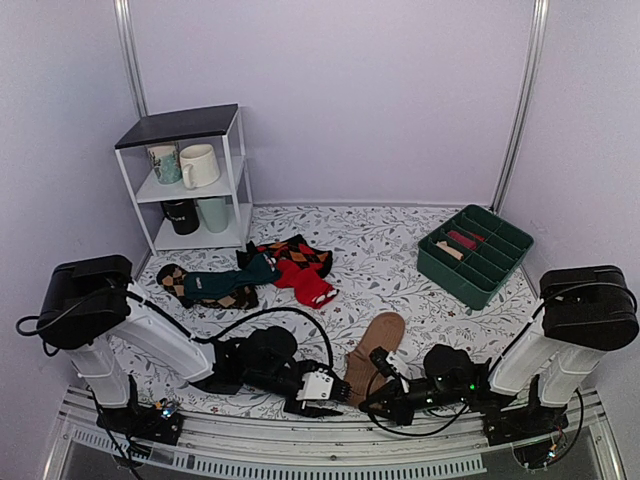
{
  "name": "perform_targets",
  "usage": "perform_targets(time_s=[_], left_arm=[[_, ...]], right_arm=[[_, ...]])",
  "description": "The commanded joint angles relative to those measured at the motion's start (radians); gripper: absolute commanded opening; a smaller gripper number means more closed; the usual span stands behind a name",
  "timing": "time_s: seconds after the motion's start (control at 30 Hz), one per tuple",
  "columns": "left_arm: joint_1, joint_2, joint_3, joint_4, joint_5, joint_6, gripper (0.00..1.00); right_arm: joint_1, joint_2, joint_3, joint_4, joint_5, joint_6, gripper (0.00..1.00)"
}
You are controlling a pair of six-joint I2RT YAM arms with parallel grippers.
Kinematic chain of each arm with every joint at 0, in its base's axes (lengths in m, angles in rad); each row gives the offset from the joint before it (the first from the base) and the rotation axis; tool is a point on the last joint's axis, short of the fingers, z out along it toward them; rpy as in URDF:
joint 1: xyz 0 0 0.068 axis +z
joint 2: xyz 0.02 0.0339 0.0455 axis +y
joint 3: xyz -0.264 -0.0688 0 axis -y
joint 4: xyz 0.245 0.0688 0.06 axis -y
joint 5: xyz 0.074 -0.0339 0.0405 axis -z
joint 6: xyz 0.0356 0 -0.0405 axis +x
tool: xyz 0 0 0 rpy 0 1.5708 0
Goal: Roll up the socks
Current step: Roll a pair of socks at the center of the board.
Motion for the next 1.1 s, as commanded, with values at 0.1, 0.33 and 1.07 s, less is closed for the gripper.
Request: perform_targets(time_s=[0.1, 0.33, 1.07], left_arm=[[-0.016, 0.044, 0.024, 0.022, -0.038, 0.059, 0.56], [-0.019, 0.072, 0.047, -0.032, -0.032, 0.044, 0.48], [0.014, 0.108, 0.105, -0.227, 0.089, -0.162, 0.00]], right_arm=[[-0.001, 0.064, -0.030, -0.206, -0.073, 0.039, 0.05], [-0.007, 0.072, -0.029, -0.207, -0.089, 0.039, 0.05], [-0.004, -0.311, -0.061, -0.373, 0.297, -0.090, 0.48]])
